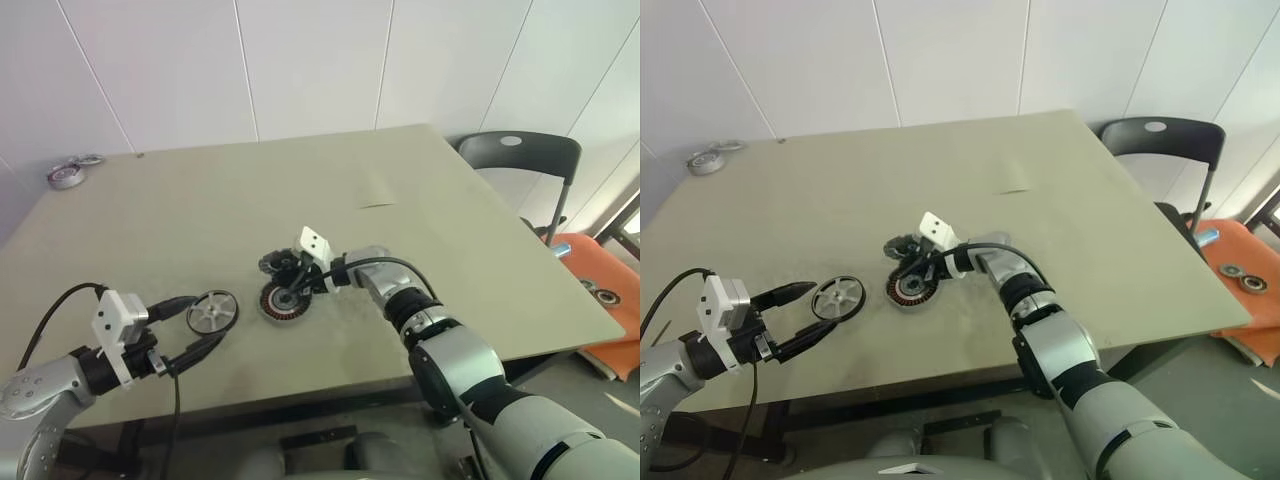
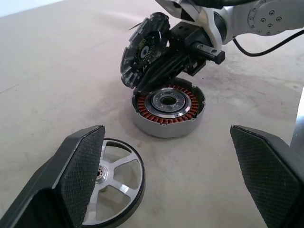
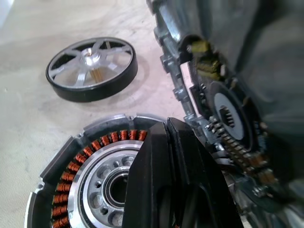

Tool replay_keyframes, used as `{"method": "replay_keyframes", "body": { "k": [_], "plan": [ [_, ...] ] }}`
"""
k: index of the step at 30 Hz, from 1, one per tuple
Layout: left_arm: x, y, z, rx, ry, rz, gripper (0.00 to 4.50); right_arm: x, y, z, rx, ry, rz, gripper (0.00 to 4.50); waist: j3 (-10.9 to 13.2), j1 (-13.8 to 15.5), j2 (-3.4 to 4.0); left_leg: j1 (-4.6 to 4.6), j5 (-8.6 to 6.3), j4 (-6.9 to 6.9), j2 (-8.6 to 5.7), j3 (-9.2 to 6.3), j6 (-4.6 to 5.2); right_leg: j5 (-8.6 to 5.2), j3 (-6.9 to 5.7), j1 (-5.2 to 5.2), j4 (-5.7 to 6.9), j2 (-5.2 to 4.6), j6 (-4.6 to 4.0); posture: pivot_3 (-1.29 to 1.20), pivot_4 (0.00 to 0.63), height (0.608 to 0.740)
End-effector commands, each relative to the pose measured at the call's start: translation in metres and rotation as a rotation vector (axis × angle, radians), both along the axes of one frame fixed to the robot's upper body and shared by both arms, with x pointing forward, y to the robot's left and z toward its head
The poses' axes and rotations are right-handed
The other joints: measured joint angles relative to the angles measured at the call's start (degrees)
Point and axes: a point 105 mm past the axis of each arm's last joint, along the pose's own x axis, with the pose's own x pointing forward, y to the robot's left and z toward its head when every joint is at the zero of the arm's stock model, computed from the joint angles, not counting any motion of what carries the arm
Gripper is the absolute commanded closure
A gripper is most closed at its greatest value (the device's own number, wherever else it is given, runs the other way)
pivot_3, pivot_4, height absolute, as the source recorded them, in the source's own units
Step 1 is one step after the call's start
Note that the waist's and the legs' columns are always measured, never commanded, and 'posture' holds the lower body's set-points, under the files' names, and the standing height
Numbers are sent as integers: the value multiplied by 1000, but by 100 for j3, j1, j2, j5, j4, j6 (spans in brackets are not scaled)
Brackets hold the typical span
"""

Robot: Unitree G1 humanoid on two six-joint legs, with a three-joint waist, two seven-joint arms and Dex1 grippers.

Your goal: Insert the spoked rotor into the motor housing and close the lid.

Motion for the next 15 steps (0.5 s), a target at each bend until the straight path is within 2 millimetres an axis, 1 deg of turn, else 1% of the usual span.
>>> {"method": "replay_keyframes", "body": {
  "k": [1, 5, 7, 9, 15],
  "plan": [
    [3, -1, 7, 2, -38, -5, 0, -1, 6, 28, 73, -25, 81, 4437, 0, 1, 0, 0, 0, 0, 0, 0, 0, 0, 0, 0, 0, 0, 1, 0, 0, 740],
    [3, -2, 7, -1, -34, -8, 0, -20, -1, 27, 52, 25, 240, 4437, 0, 3, 1, -1, 0, 0, 0, 1, 0, 1, 0, 1, -1, -1, 3, 0, 0, 740],
    [2, -2, 6, -3, -27, -9, 0, -24, -9, 25, 26, 47, 276, 4437, 0, 4, 1, -1, 0, 0, 0, 0, 0, 7, 0, 1, -1, -1, 13, 0, 0, 740],
    [1, -2, 4, -8, -17, -6, 0, -23, -15, 24, 7, 52, 279, 4437, 0, 6, 1, 0, 0, 1, 0, 0, 0, 7, -1, 1, -1, -1, 13, 0, 0, 740],
    [-8, -4, -7, -45, 22, 47, 0, -12, -36, 24, -42, 26, 217, 4437, 1, 1, 1, 0, 0, -1, 0, 1, 0, 6, 0, 0, -2, -2, 11, 0, 0, 740]
  ]
}}
